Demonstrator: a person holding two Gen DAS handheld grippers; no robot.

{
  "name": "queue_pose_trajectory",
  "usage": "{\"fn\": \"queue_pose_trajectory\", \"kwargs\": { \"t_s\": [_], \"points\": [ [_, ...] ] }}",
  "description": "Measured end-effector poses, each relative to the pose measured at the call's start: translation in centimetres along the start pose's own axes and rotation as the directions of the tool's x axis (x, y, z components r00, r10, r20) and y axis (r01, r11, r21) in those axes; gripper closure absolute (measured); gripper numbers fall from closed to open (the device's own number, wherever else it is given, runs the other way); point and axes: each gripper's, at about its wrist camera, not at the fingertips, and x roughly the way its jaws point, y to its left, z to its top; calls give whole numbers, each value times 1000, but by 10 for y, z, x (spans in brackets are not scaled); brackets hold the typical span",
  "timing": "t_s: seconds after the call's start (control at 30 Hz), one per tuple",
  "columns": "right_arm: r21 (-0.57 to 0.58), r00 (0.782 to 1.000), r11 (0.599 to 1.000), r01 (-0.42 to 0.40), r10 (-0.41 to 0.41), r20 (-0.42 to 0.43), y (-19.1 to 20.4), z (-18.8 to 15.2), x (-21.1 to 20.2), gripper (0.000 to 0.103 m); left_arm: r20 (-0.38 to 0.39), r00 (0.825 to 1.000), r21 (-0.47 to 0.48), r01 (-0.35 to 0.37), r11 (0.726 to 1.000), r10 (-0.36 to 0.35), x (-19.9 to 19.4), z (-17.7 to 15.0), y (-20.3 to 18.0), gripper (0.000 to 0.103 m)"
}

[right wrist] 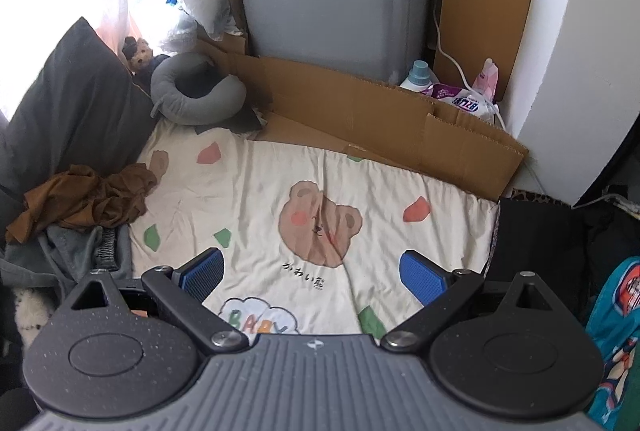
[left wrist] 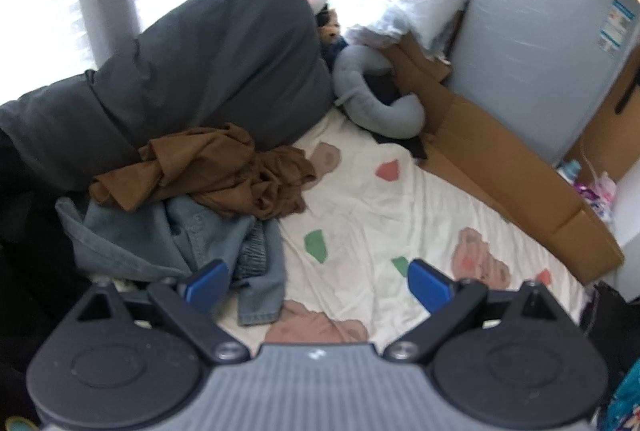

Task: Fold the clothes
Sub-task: 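Move the left tool toward the brown T-shirt on the clothes pile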

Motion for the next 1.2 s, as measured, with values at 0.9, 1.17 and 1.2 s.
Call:
{"fn": "queue_pose_trajectory", "kwargs": {
  "t_s": [0.9,1.17,1.2],
  "points": [
    [-89,999,995,-35,33,-25,23,39,120,5,11,984,-58,-180,982,180,134,5,54,6],
    [-117,993,991,-73,61,-100,15,23,142,5,28,983,-27,-181,983,182,177,-27,62,5],
    [-118,994,991,-66,54,-100,14,22,145,5,21,984,-39,-174,984,175,182,-31,65,6]
  ]
}}
